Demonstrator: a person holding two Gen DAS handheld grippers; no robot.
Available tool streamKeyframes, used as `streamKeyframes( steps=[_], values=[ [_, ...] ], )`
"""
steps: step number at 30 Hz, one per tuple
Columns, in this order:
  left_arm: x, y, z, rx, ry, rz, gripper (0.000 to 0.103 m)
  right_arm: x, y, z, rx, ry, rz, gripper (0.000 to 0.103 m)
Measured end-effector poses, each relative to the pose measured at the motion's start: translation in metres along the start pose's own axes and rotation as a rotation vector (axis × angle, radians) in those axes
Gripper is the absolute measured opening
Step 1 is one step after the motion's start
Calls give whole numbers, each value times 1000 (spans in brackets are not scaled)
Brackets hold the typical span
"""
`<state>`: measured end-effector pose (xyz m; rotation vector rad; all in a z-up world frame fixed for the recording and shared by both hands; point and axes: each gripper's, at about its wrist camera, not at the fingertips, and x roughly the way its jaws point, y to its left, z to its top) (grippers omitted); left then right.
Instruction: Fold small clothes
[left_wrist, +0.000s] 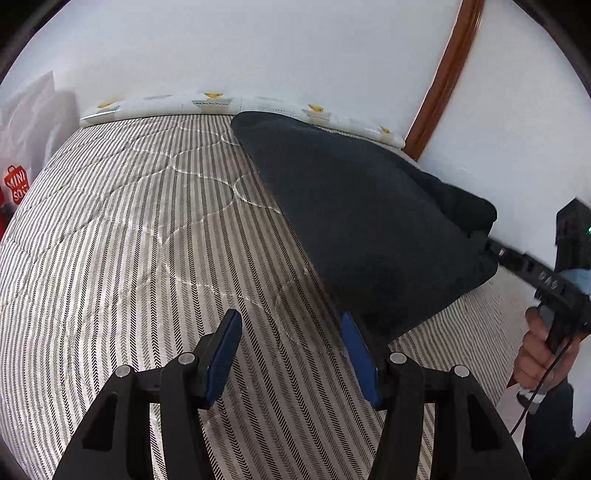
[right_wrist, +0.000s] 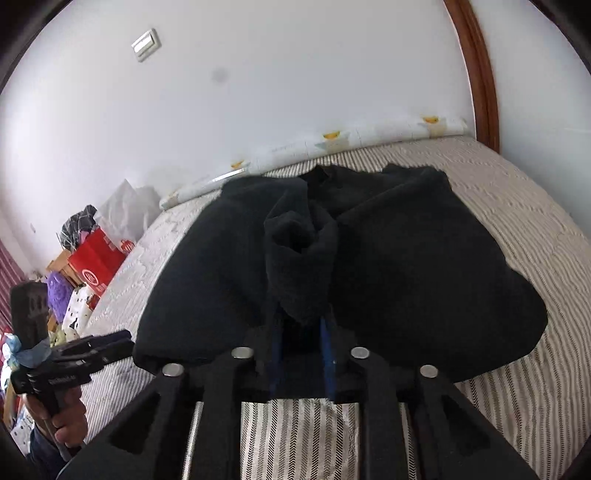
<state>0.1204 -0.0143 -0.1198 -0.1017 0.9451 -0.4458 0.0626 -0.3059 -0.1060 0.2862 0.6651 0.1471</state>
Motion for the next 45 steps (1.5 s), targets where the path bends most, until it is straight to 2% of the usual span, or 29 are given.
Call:
streamKeyframes(
  steps=[1,2,3,7,13,14,17,20,25,29,33,37,42,45],
  values=[
    [0,0,0,0,2,0,54,-1,2,4,-9,-11,6,41],
    [0,0,1,-2,3,1,54,1,3,6,-10,-19,11,51],
    [0,0,2,-4,5,5,54,2,3,10,-5,-22,17,53],
    [-3,3,4,-14,-1,12,54,25,5,25,43,1,44,53],
    [-5,5,3,-30,2,8,54,69,5,36,82,40,3,53],
    [-5,4,2,-25,2,9,54,74,5,37,88,47,4,50],
    [-4,2,2,-19,8,9,56,82,7,41,78,52,-24,25],
    [-6,-3,1,-2,-6,-36,59,79,11,43,51,36,-26,19],
    [-7,-21,1,47,-24,-99,63,72,13,47,18,33,-39,17],
    [11,-39,4,69,20,-122,65,65,14,52,7,20,-41,16],
    [38,-55,5,82,42,-62,65,57,17,58,-7,-17,-24,14],
    [50,-67,7,101,50,-55,65,37,13,73,-40,-106,-25,13],
    [57,-88,15,171,38,-64,65,-6,-20,83,-29,-253,-164,13],
    [63,-100,21,202,29,-66,65,-22,-56,72,3,-278,-248,13]
  ],
)
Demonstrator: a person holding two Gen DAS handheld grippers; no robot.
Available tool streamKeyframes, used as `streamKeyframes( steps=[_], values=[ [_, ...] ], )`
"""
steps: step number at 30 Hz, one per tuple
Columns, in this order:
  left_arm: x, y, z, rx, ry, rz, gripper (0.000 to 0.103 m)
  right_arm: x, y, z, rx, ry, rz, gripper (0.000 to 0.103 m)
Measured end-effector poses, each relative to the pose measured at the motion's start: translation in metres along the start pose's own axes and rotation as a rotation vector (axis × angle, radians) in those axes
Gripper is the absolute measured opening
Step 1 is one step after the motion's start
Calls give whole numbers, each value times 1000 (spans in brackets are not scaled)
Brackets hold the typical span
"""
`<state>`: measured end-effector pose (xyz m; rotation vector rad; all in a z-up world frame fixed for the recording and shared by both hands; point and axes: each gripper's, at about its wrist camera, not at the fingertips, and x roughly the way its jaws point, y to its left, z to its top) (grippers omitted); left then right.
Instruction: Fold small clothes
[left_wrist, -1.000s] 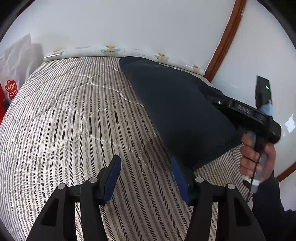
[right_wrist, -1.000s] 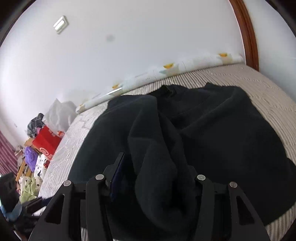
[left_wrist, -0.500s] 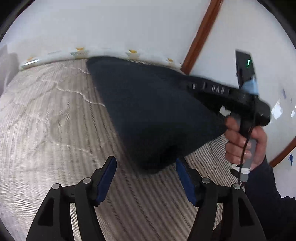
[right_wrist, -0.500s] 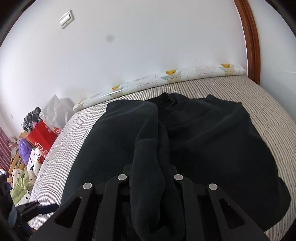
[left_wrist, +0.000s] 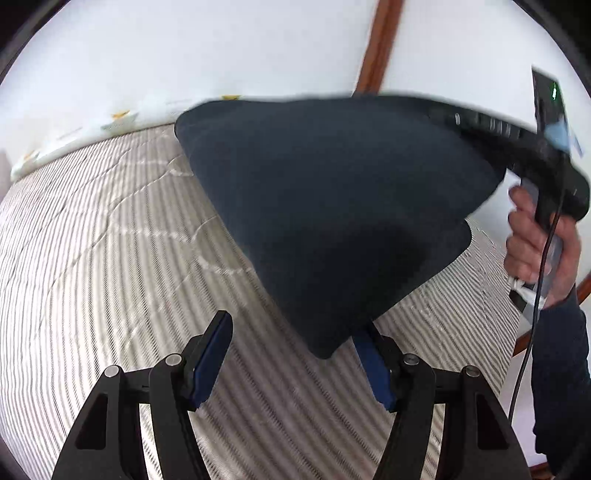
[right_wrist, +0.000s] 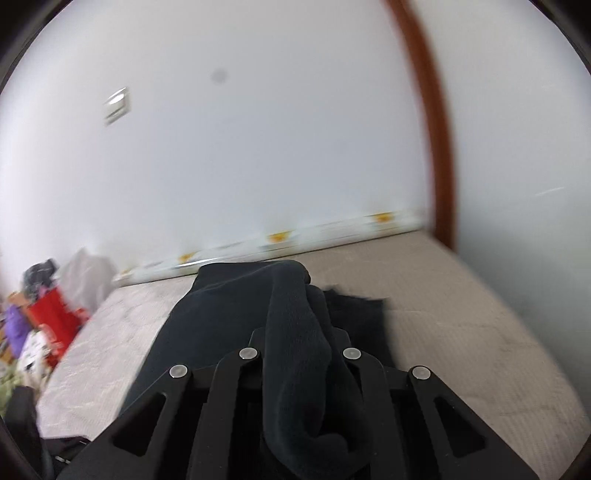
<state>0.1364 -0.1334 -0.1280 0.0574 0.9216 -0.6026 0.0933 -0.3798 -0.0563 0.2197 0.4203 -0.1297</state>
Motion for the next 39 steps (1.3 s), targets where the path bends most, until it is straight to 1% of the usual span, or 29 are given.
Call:
streamKeyframes(
  steps=[1,3,5,7,10,12,13,14,15,16,18,20,22,23,24,26,28,31,36,39],
  values=[
    [3,-3,2,7,-3,-4,65,3,-15,-7,10,22,-27,13],
    [7,-7,5,12,-7,-5,65,12,-39,-21,42,76,-50,13],
    [12,-10,8,14,-9,3,65,22,-58,-37,91,133,-31,13],
    [16,-8,9,8,-1,12,65,28,-65,-47,99,166,-27,15],
    [22,-10,14,-2,2,11,61,26,-62,-53,77,176,-50,23],
    [23,-11,15,-2,-6,26,54,22,-61,-54,57,186,-88,36],
    [19,-8,13,-5,-6,28,52,21,-60,-54,54,190,-97,40],
    [20,-8,14,-10,-2,26,50,18,-64,-56,53,200,-101,45],
    [20,-8,13,-17,1,20,47,19,-65,-58,57,212,-98,48],
    [20,-7,12,-26,1,9,45,22,-67,-59,66,232,-91,48],
    [19,-6,11,-36,-2,-9,38,29,-69,-61,80,270,-71,48],
    [17,-5,11,-37,-12,-7,34,39,-71,-61,106,298,-55,47],
    [14,-2,11,-56,-23,-16,30,47,-74,-61,142,318,-12,33],
    [12,-1,10,-62,-24,-20,27,51,-73,-61,155,325,2,29],
    [11,1,10,-63,-25,-24,25,52,-71,-60,156,323,-5,25],
    [5,2,8,-57,-33,-9,23,53,-61,-56,123,318,-21,20],
    [-1,8,7,-68,-48,8,21,55,-50,-54,96,318,-27,19],
    [-10,25,7,-109,-63,16,20,60,-35,-54,77,323,-10,18],
    [-33,57,-3,-172,-81,58,20,78,0,-49,79,327,61,17],
    [-44,76,-6,-199,-86,97,20,93,29,-45,69,336,103,17]
  ],
)
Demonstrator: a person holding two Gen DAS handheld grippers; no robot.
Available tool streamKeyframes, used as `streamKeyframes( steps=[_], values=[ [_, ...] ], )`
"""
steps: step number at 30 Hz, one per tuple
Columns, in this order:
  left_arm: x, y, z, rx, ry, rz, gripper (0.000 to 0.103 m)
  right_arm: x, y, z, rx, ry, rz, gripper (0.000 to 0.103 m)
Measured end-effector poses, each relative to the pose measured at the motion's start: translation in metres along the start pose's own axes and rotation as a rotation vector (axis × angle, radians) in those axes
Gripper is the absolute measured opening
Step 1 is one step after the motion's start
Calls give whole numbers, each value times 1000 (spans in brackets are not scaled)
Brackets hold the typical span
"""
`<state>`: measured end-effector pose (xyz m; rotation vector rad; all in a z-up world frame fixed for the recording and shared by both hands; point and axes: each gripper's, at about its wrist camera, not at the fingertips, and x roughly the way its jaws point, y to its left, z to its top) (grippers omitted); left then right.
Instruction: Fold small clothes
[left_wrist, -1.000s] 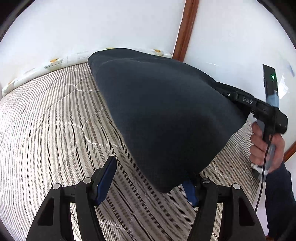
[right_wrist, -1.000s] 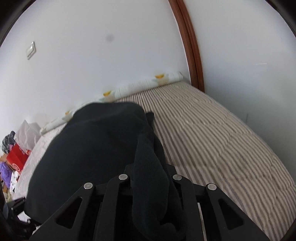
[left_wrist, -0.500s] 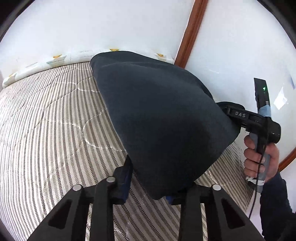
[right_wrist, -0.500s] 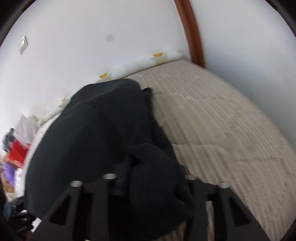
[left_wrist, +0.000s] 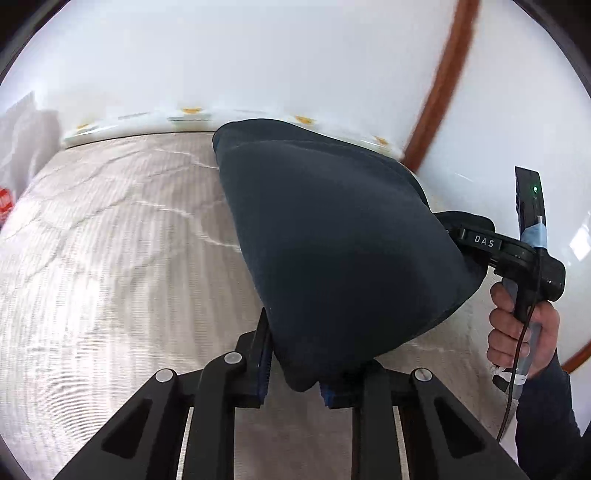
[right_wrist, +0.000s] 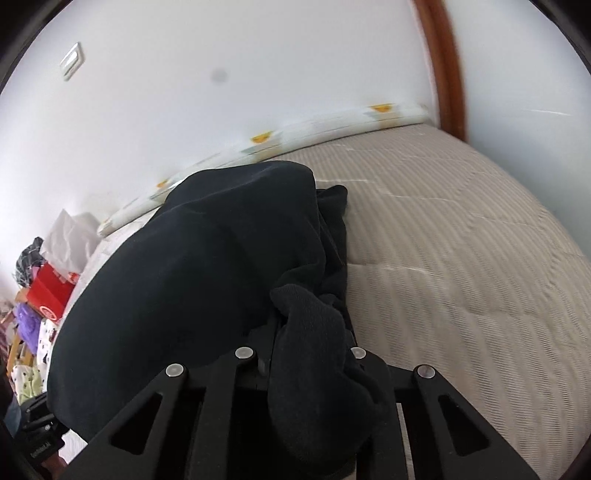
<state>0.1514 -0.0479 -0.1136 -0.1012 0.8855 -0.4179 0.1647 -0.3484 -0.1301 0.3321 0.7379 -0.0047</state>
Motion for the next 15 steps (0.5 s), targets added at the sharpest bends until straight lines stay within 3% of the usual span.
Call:
streamKeyframes(
  steps=[7,15],
  values=[
    [-17,52,1,-91,2,55,20,33,61,7,-66,31,85,17],
    [-9,60,-4,-97,45,51,22,4,54,-8,-106,13,108,21]
  ],
)
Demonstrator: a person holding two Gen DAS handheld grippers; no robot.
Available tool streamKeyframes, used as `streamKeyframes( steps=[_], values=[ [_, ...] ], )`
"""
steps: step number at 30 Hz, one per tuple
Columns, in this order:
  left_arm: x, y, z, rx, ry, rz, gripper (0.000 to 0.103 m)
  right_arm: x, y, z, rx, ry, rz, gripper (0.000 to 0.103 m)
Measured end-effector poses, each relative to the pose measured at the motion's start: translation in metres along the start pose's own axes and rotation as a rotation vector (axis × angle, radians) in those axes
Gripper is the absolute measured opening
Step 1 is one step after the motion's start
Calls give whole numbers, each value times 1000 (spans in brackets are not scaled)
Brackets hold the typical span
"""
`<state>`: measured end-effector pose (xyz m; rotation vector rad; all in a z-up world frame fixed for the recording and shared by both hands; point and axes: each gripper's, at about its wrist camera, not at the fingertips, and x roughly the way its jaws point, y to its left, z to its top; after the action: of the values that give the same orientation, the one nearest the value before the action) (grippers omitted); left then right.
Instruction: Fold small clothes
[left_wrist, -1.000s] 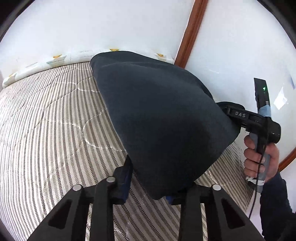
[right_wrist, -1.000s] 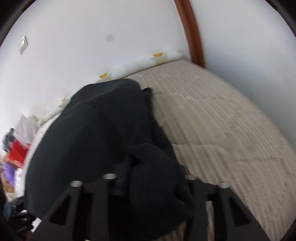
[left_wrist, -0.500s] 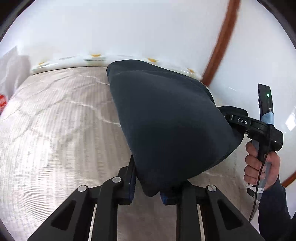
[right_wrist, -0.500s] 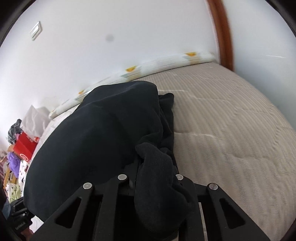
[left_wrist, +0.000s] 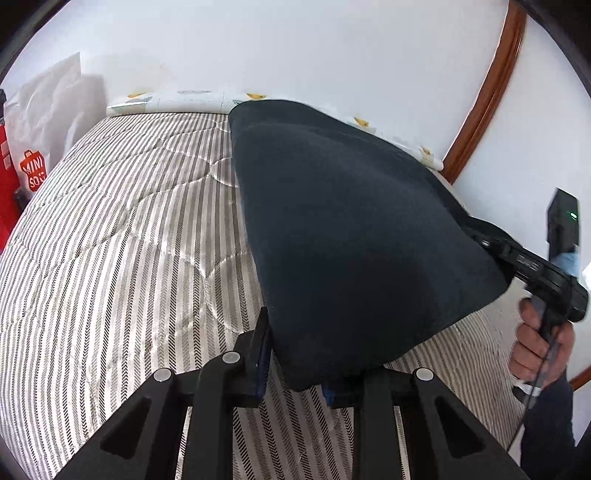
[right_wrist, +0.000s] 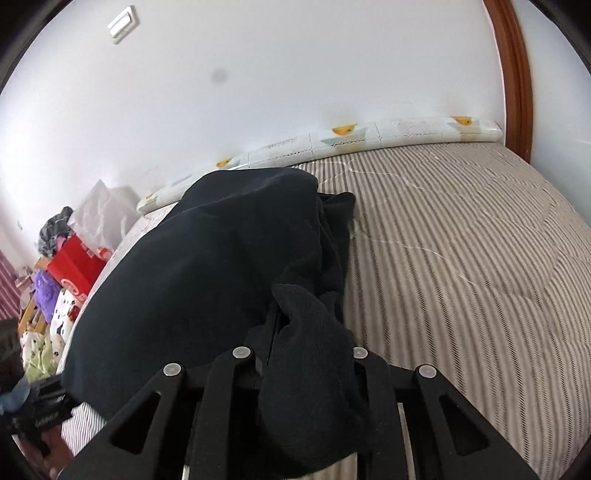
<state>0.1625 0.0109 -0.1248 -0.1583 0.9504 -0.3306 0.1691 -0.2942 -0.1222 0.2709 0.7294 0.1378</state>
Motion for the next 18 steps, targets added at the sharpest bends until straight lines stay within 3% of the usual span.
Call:
streamKeyframes(
  steps=[5,10,13,16,18],
  values=[
    [3,5,-2,-9,34,-8,24,-21,-2,-15,-45,26,-10,26],
    [-7,5,-12,14,37,-25,25,-61,7,-9,-97,-119,-94,28],
    [-22,-3,-19,60,3,-33,26,-67,16,-6,-119,-170,-77,28],
    [-39,-13,-23,106,-39,-31,33,-48,21,-16,-151,-113,-78,27],
    [-48,-14,-22,103,-47,-47,33,-35,17,-28,-163,-67,-148,19]
  ],
)
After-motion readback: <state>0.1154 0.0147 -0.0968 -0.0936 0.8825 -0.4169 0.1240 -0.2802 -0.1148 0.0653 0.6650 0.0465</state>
